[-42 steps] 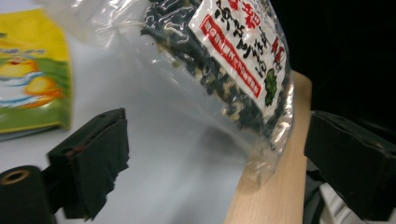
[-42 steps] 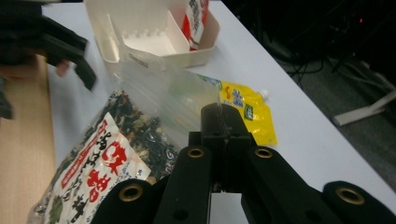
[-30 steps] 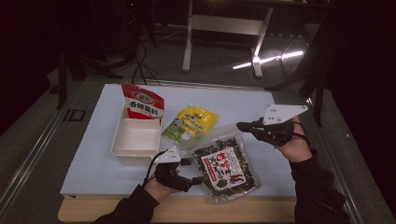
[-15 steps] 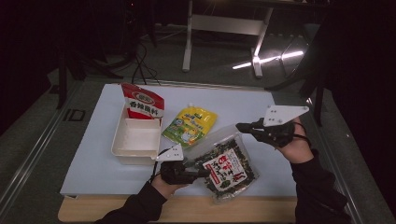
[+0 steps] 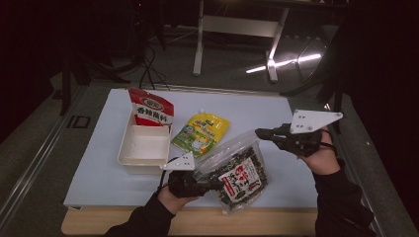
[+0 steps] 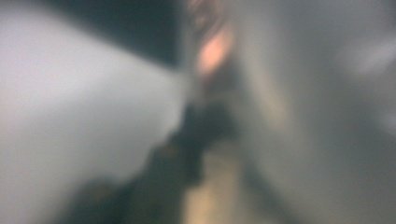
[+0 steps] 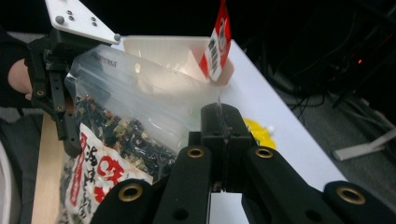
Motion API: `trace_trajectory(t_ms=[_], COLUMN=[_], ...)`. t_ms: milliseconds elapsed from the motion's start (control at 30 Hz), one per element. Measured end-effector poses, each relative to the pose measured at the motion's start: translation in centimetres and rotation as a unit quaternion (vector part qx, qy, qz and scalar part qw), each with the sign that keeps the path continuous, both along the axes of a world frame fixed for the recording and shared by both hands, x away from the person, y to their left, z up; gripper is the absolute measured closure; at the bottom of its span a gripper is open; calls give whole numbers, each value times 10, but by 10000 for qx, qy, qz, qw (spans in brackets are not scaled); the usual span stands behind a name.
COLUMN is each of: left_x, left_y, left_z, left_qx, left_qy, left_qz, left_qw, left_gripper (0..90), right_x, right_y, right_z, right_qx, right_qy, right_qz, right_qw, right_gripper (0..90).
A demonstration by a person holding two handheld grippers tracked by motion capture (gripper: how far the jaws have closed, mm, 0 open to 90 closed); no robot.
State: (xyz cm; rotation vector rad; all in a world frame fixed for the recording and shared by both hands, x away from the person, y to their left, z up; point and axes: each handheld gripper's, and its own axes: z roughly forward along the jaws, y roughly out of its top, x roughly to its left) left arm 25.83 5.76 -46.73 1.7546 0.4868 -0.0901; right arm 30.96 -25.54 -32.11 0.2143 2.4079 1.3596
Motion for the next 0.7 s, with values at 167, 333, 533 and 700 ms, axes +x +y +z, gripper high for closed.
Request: trace_trajectory(t_ms=[167,333,533,700], left_x=[-1,-1,1,2], left_y=[7,16,26,36], left_z=[17,32,50,66], left_qx=[89,129,96,129], left_qy=[-209,-412,-561,-672], left_qz=[122,240,366,438], left_qw=[9997,9988,9977,9967], left_gripper=[762,764,763,764], right_x=[-1,2,7,12], right_y=[-6,-11,-18,-26], right_z=[5,-4,-22,-38], right_qx=[282,386,559,814], right_qy=[-1,101,361,591], right_qz=[-28,-216,-460,-672], right_qw=[9996,9990,9967,9927], right_gripper=[819,710,543,393])
